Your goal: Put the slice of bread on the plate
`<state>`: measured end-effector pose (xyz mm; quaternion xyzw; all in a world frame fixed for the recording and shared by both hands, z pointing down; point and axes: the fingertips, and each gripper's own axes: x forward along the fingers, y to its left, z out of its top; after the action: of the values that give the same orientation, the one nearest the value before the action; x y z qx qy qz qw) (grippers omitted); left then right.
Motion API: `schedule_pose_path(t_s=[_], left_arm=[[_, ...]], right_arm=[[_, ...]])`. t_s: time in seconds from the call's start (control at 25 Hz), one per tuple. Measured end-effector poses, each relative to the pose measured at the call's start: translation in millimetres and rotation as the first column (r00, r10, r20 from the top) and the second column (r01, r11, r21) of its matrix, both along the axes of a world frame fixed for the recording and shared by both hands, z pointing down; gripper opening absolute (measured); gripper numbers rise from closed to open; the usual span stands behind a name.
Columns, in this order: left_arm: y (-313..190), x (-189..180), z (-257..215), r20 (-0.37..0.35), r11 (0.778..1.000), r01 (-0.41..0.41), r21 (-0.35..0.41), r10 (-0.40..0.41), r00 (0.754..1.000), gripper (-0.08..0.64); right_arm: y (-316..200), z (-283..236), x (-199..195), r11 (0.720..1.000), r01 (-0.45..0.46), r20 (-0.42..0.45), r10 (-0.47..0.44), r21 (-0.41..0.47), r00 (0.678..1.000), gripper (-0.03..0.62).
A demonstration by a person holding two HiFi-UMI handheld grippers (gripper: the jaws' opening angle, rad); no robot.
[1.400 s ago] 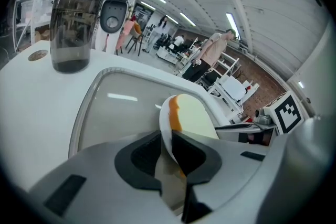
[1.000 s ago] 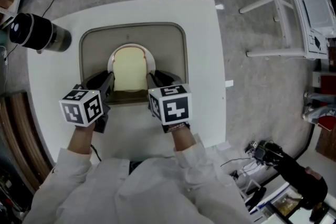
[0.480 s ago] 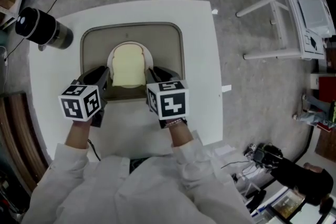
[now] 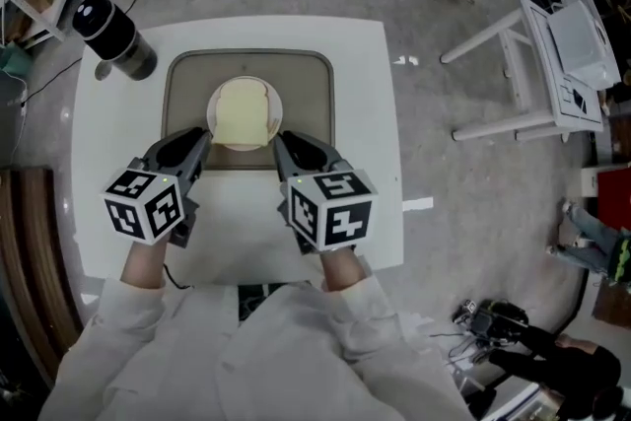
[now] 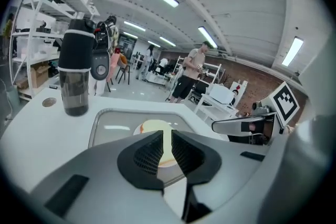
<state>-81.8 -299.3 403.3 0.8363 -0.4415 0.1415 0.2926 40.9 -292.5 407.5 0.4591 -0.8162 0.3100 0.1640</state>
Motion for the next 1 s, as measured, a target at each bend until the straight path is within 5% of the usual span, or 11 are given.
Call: schedule_pose_path(t_s=[0.24, 0.52, 1.0], left_arm=[[59, 20, -37, -0.039, 0.999, 0.005, 0.052, -0.003, 0.999, 0.014], [122, 47, -78, -0.189, 0.992, 0.024, 0.121, -0.001, 0.982, 0.009], [189, 62, -82, -0.197, 0.987, -0.029, 0.159, 0.061, 0.978, 0.009]], right_arm=[[57, -47, -2, 0.986, 0.099, 0.092, -0.112, 0.136, 0.989, 0.025], [120, -87, -7, 0.941, 0.19, 0.127, -0.232, 0.279, 0.964, 0.015], [176, -100, -21, 0.905, 0.247, 0.057, -0.283, 0.347, 0.957, 0.015]])
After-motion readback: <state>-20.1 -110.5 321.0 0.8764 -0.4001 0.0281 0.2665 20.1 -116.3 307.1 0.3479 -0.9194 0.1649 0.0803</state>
